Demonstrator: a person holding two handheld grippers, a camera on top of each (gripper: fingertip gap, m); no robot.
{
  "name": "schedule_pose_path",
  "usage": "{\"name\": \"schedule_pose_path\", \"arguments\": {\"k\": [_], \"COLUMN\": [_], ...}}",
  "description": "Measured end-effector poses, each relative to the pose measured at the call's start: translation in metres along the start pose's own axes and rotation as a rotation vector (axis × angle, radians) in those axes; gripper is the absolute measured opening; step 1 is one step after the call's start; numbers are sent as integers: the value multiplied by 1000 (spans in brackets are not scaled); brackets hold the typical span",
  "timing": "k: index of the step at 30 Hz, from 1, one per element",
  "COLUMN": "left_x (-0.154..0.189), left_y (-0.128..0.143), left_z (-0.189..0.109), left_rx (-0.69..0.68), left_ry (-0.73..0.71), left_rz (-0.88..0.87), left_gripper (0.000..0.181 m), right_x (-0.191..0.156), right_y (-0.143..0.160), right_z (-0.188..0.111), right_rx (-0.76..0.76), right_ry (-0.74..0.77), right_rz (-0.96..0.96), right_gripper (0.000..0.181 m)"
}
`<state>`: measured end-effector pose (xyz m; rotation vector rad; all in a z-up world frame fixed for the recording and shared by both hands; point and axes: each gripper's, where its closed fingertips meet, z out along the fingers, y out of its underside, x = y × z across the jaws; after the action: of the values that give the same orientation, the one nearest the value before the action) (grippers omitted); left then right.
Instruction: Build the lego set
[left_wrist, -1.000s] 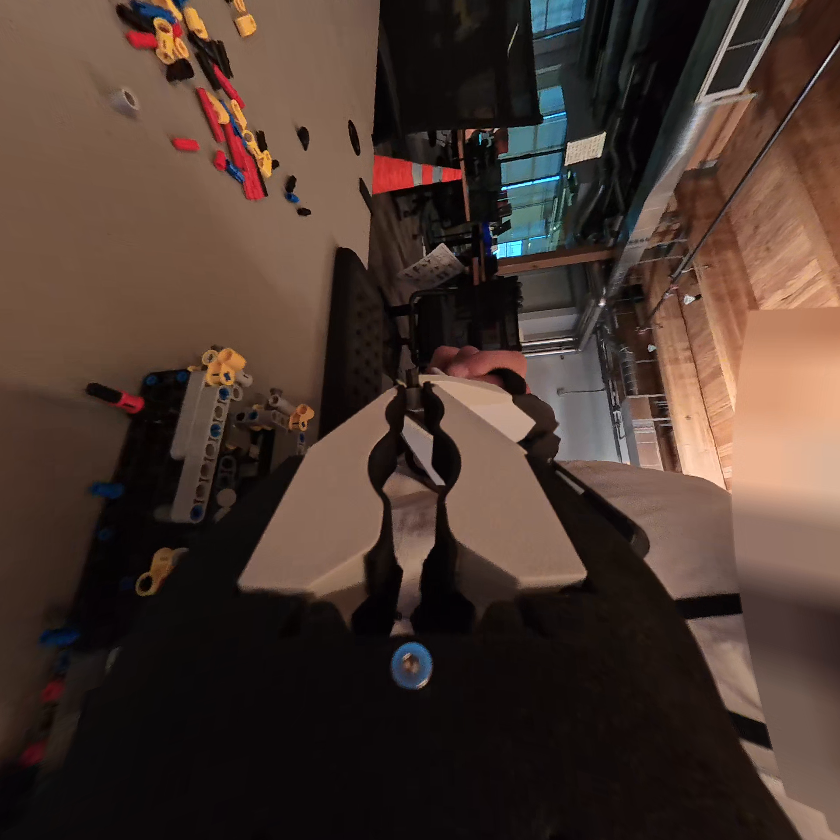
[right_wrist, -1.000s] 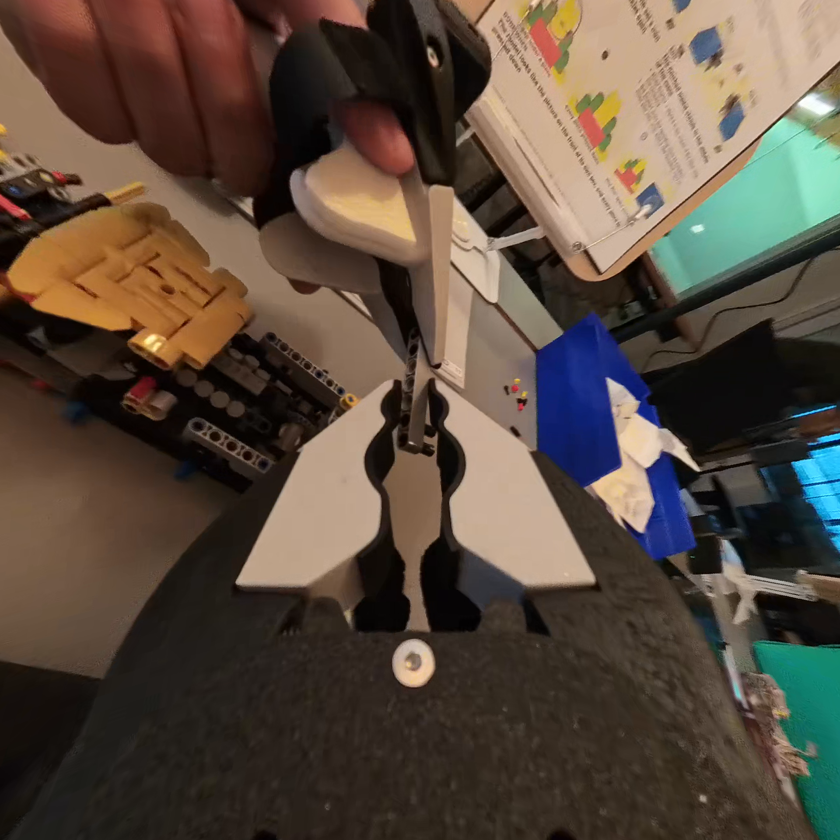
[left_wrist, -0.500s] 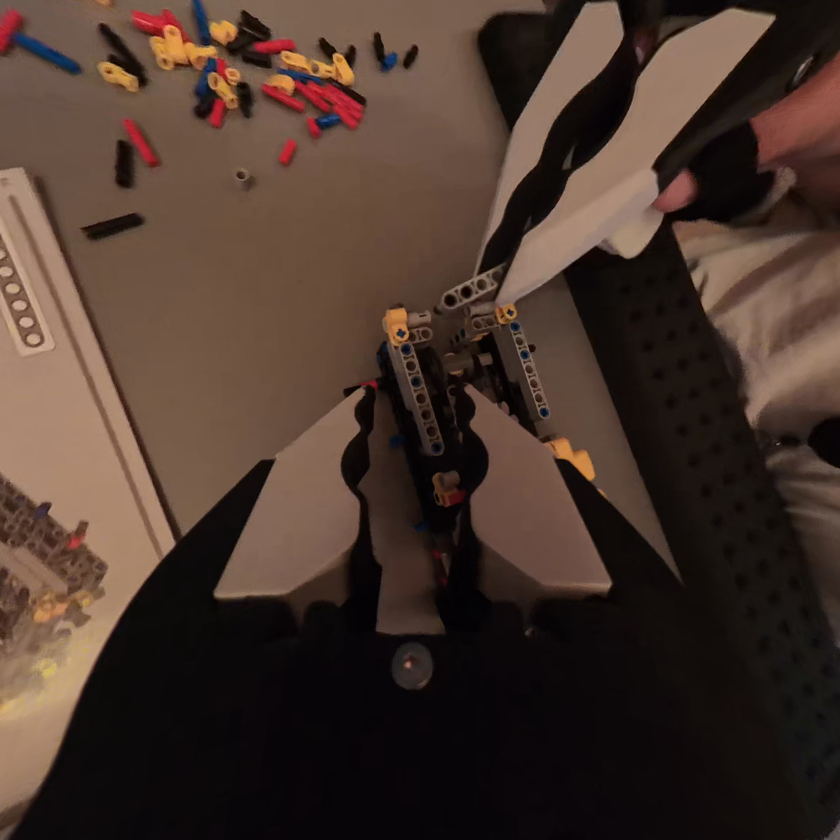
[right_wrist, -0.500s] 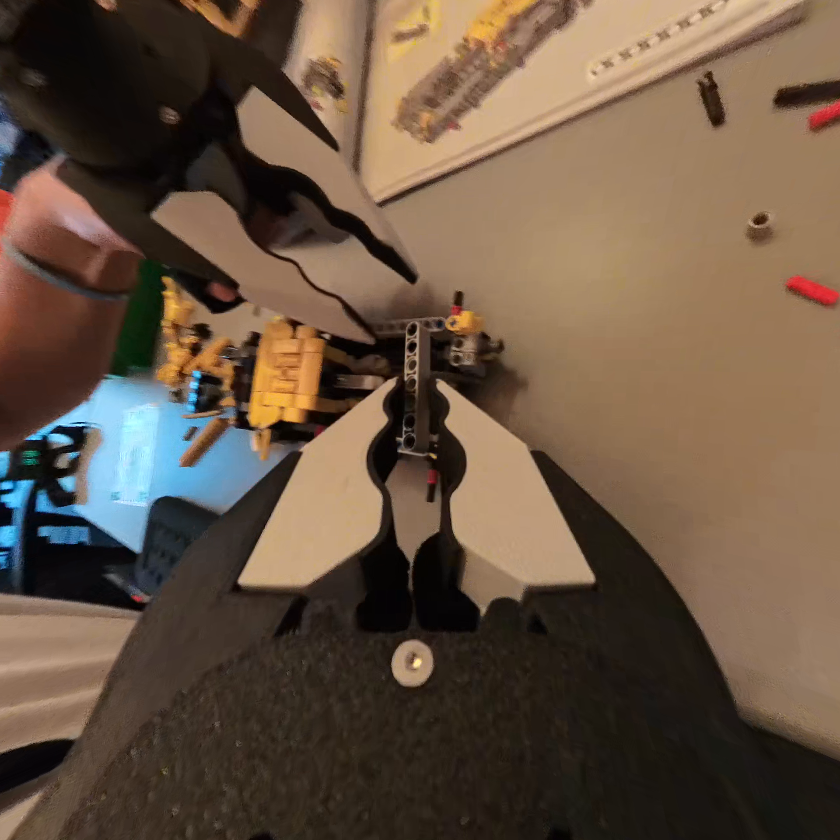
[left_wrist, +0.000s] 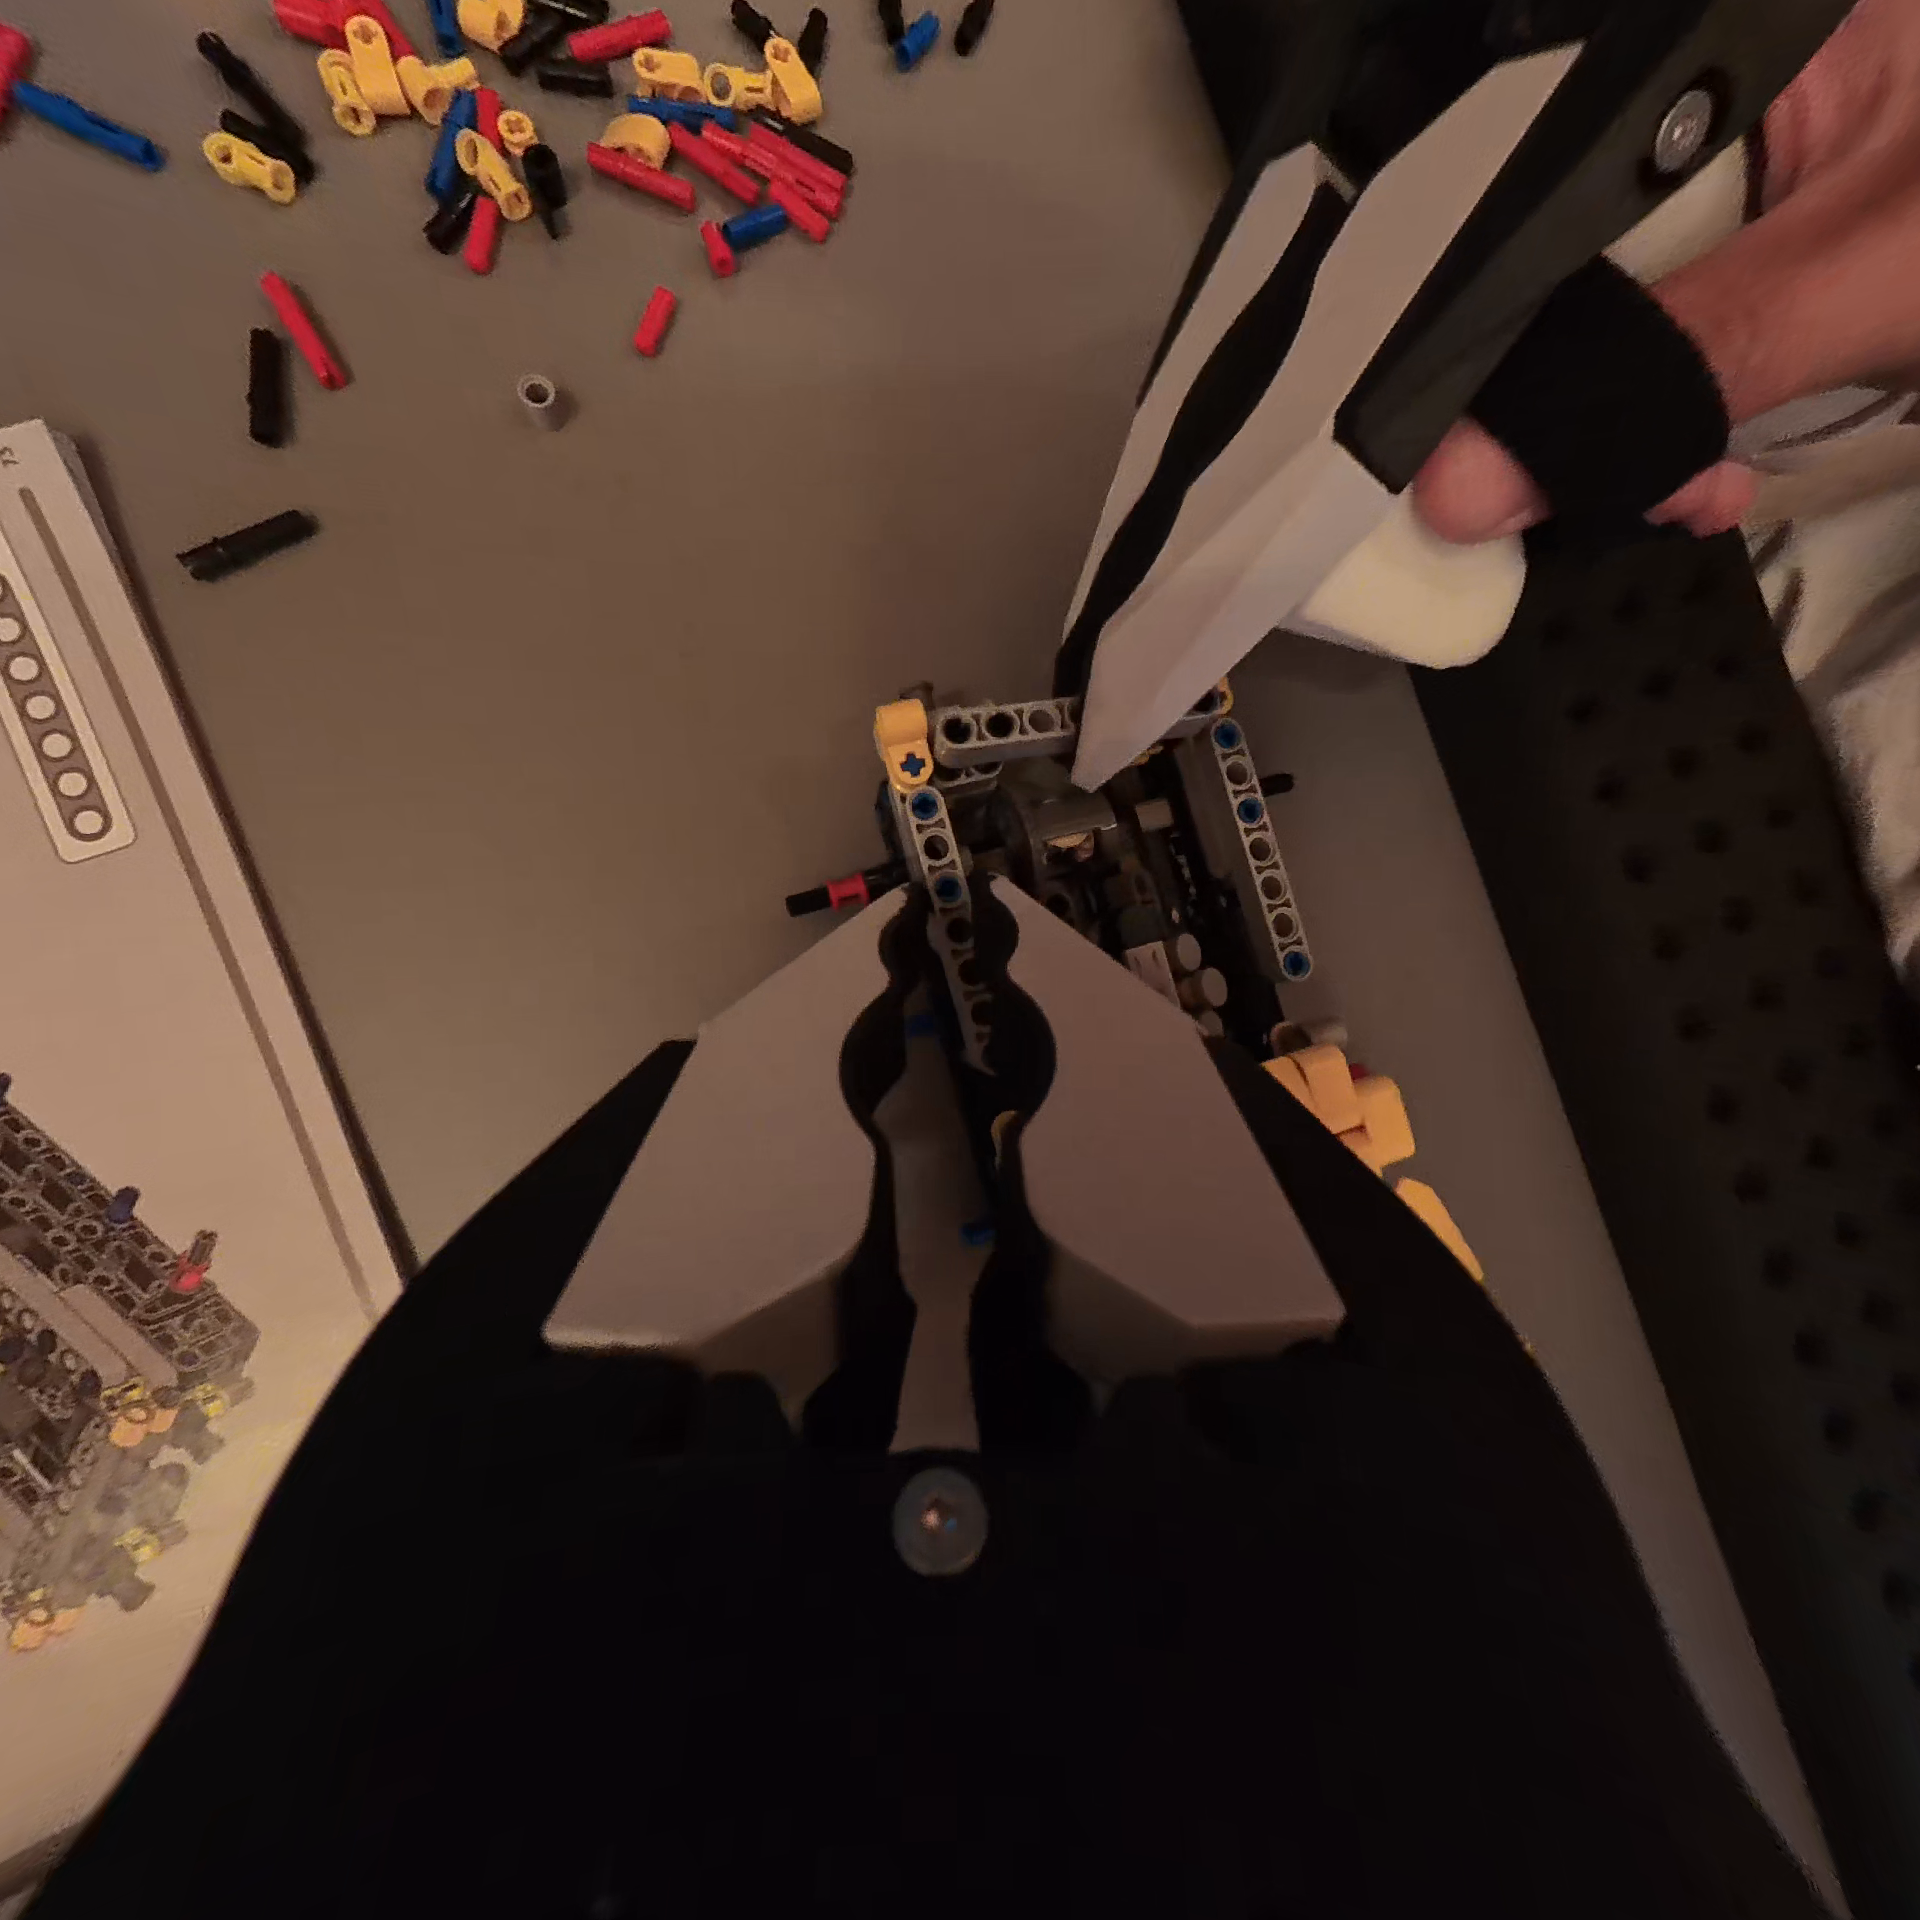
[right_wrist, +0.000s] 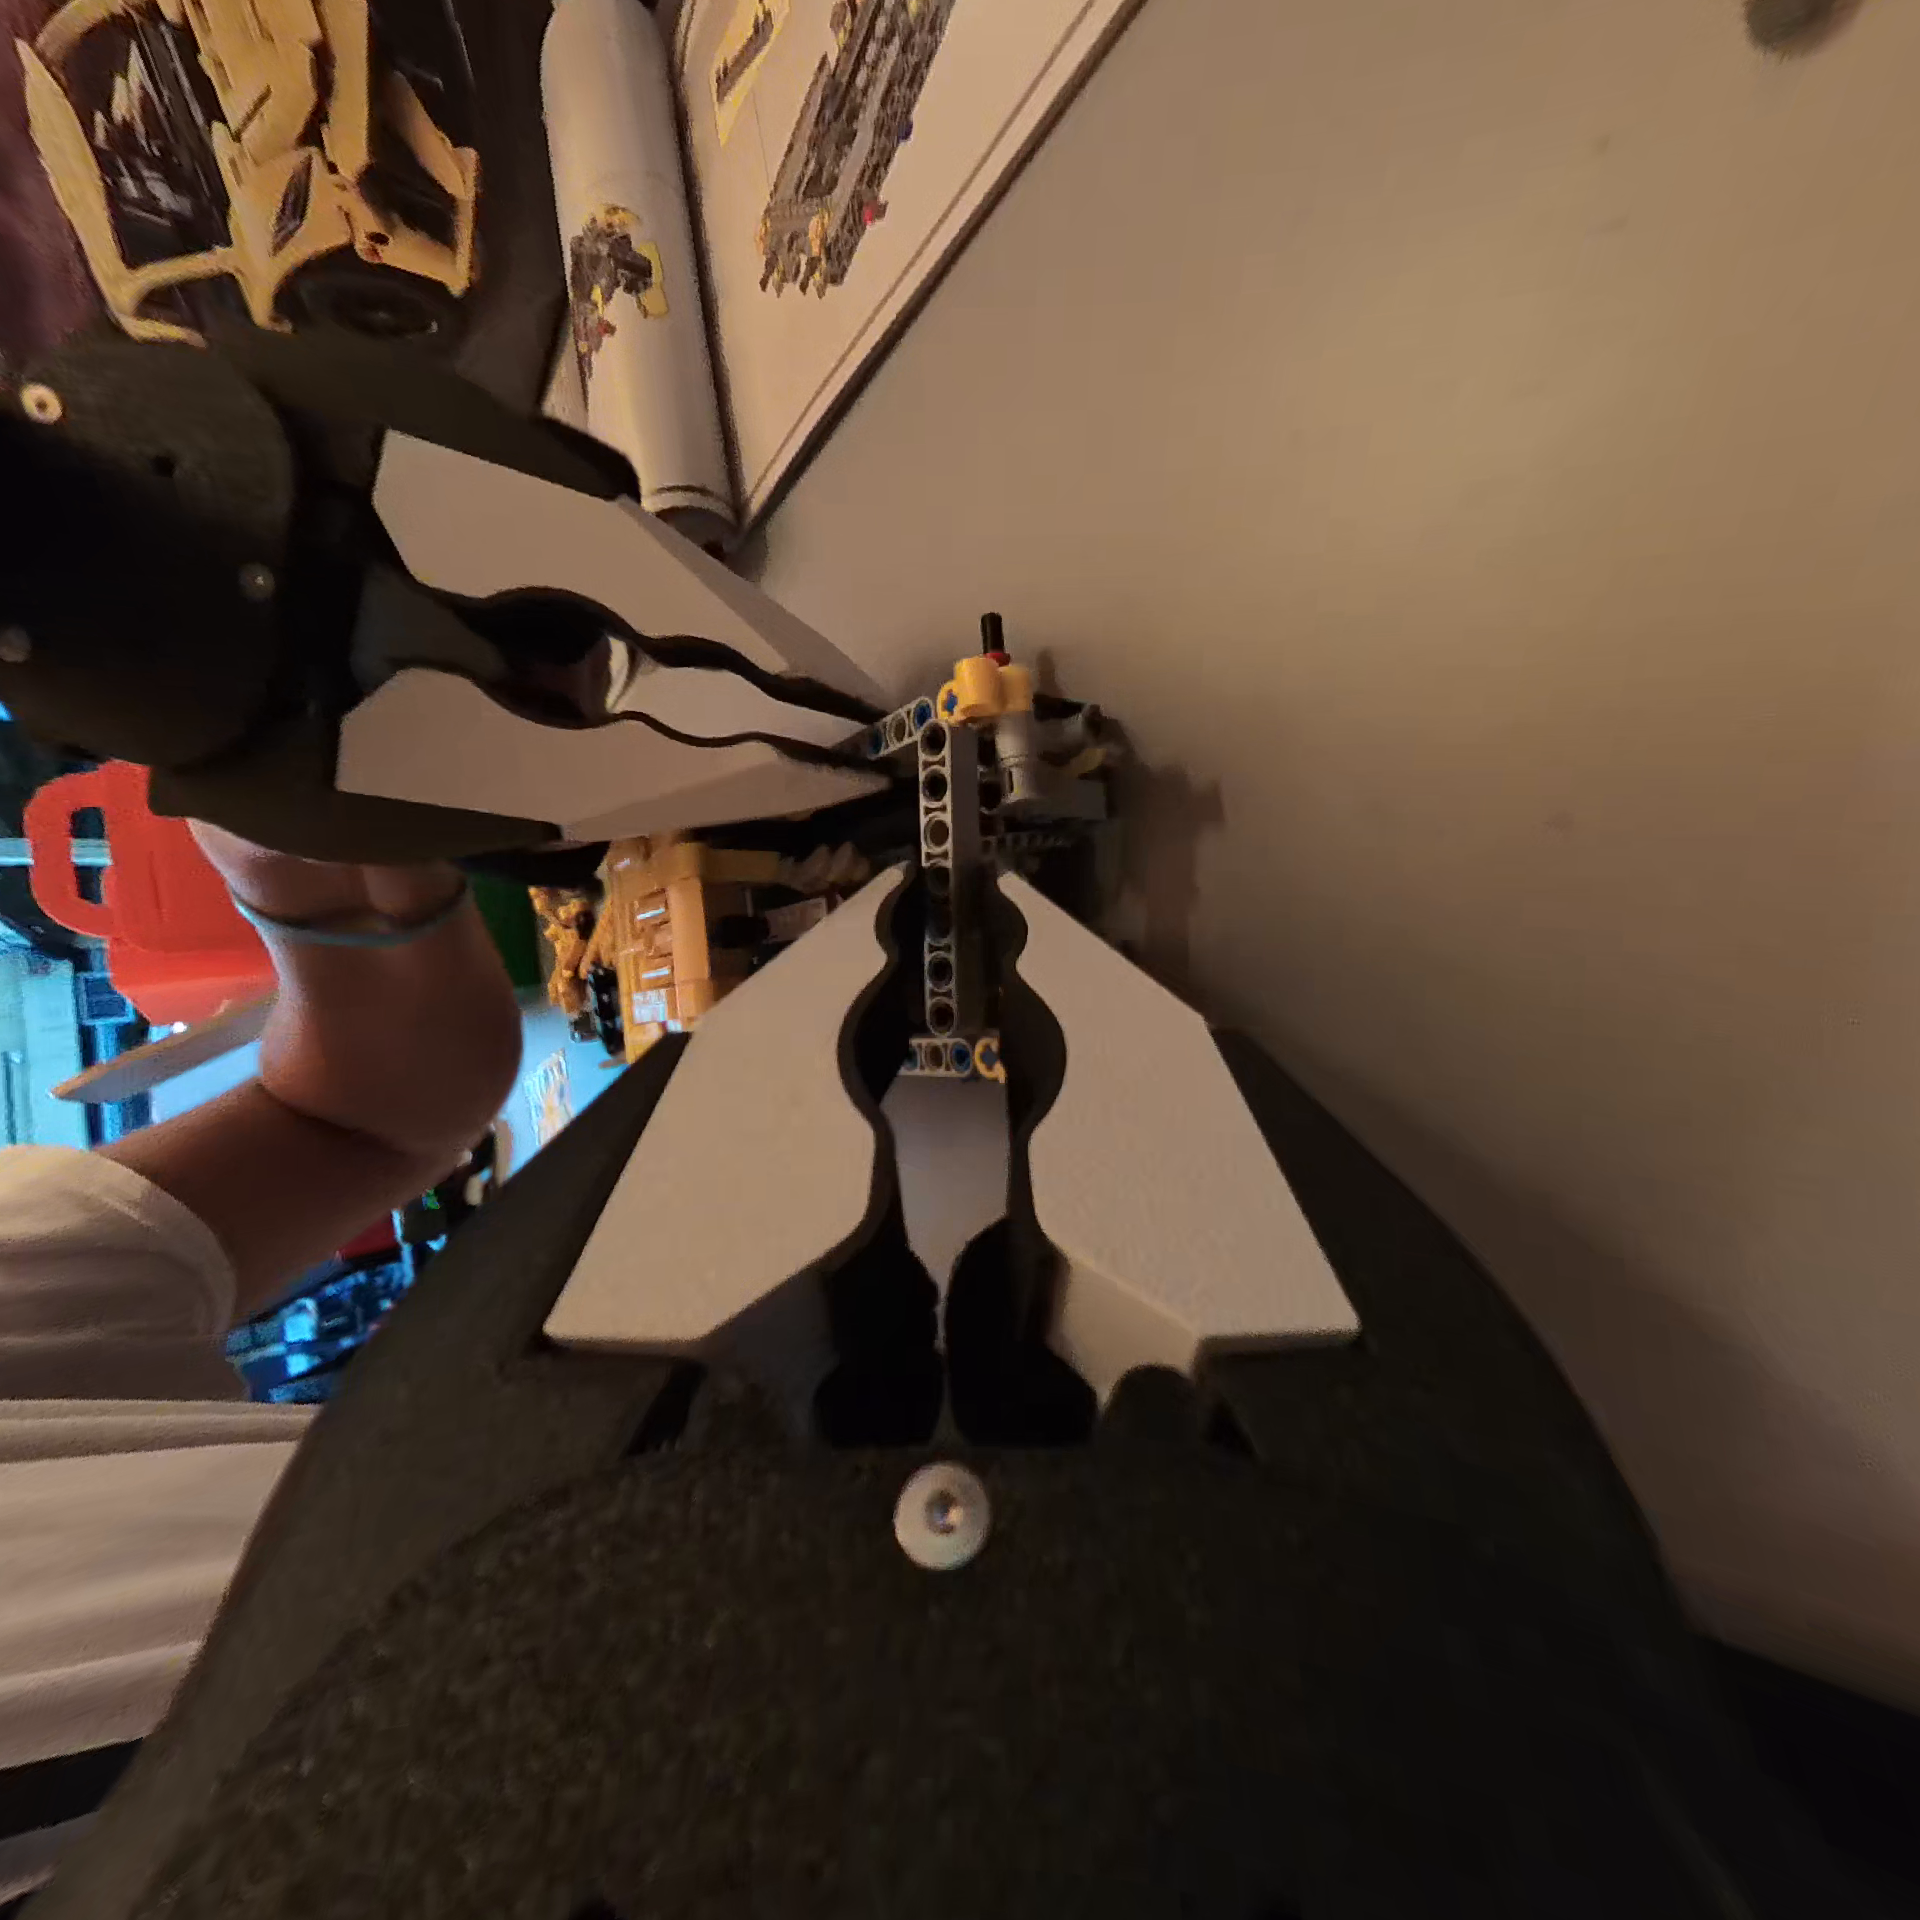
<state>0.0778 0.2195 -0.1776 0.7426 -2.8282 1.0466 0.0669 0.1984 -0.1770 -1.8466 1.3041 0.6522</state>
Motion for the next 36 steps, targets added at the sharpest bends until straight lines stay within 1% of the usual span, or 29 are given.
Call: {"name": "schedule_pose_path", "arguments": {"k": [3,5,8,9,10,12,15,17,21,23,28,32,36], "left_x": [1,1,0,0,0,1,1,1,1,1,4,4,4], "left_y": [-1,-1,-2,-2,-2,-3,-3,-4,-6,-7,-7,-7,-7], "left_z": [0,0,1,1,1,1,1,1,3,4,5,4,5], "left_rx": [12,15,20,22,26,37,45,46,53,55,46,67,71], "left_ry": [1,-12,-21,-20,-21,-21,-18,-26,-30,-41,-55,-32,-36], "left_rz": [-18,-8,-2,-7,-10,-18,-29,-29,-32,-20,-8,-59,-44], "left_gripper": [8,8,8,8,8,8,8,8,7,8,8,8,8], "right_x": [1,2,9,14,18,14,14,14,16,18,19,19,19], "right_y": [0,-1,-5,-8,-10,-6,-6,-8,-5,-6,-3,-2,-2], "right_z": [-1,-1,-4,-7,-8,-8,-7,-10,-11,-12,-14,-13,-13], "right_rx": [-6,-10,-23,-12,-4,-21,-22,-24,-76,-94,-191,-203,-217], "right_ry": [27,61,165,220,263,248,258,300,431,481,621,639,645], "right_rz": [-12,-58,-164,-203,-249,-271,-284,-327,-443,-466,-524,-529,-526], "right_gripper": [9,9,12,10,17,7,7,6,6,6,6,6,6]}}
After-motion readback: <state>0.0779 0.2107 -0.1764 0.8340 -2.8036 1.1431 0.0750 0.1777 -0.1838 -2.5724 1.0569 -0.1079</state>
